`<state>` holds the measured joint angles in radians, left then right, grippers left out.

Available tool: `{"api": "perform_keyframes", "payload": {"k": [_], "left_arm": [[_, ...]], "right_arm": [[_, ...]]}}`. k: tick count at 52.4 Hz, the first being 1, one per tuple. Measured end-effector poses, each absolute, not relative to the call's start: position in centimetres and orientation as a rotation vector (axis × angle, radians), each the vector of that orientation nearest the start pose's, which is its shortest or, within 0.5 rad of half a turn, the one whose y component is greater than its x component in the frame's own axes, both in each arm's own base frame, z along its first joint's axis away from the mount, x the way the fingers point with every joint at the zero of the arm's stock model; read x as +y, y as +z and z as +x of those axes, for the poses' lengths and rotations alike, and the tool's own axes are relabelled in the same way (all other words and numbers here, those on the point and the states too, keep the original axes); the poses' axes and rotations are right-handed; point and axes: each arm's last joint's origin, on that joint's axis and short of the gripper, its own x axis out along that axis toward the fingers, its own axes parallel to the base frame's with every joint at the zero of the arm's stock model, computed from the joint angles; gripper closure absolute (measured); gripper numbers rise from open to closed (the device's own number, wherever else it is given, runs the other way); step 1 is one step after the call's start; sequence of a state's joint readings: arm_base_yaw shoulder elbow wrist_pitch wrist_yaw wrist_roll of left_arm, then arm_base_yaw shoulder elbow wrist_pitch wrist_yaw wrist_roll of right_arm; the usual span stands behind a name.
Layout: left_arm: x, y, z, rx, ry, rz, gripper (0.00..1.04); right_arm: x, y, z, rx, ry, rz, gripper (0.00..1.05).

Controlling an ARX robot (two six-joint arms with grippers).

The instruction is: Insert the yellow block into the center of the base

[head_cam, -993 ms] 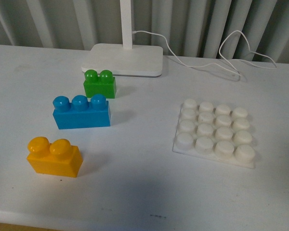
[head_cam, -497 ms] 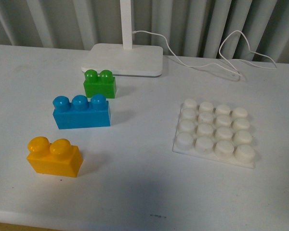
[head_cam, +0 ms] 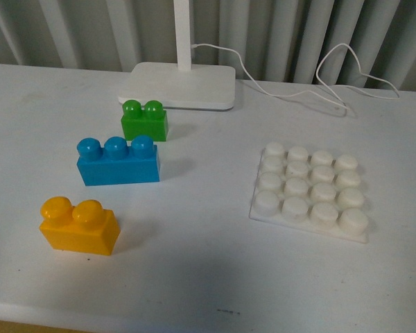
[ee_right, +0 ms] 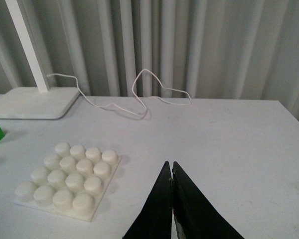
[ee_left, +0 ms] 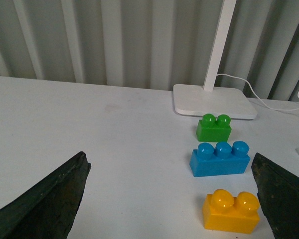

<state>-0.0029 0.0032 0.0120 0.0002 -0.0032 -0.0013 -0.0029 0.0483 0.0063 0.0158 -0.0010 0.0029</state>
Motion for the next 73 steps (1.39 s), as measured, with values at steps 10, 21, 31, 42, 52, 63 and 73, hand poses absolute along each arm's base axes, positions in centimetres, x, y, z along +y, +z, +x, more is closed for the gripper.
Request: {"api": "perform_keyframes", "payload": {"k": [10, 21, 31, 42, 52, 63, 73], "left_arm": [[0.0, 16.7, 9.7, -0.009, 0.0, -0.001, 0.06], [0.0, 16.7, 9.7, -0.009, 0.0, -0.001, 0.06], [0.0, 16.6, 9.8, 0.011, 0.047, -0.023, 0.06], [-1.1, 18.5, 11.4, 0.064, -0.078, -0.006, 0.06], [-2.4, 21.5, 14.7, 0.128, -0.423, 0.231, 0.06], [-4.1, 23.0, 20.9, 0.329, -0.813, 0.642, 0.06], [-5.8, 22.3, 25.1, 0.506, -1.057, 0.914, 0.06]], "right_arm": [[0.0, 16.5, 9.8, -0.003, -0.002, 0.003, 1.04], [0.0, 16.5, 9.8, -0.004, -0.002, 0.001, 0.84], [0.0, 16.5, 9.8, -0.004, -0.002, 0.001, 0.5], [0.0, 16.5, 9.8, -0.002, -0.002, 0.001, 0.16], [0.0, 16.5, 9.8, -0.003, -0.002, 0.001, 0.09], [0.0, 16.5, 9.8, -0.003, -0.002, 0.001, 0.09], [0.0, 16.5, 9.8, -0.003, -0.002, 0.001, 0.09]]}}
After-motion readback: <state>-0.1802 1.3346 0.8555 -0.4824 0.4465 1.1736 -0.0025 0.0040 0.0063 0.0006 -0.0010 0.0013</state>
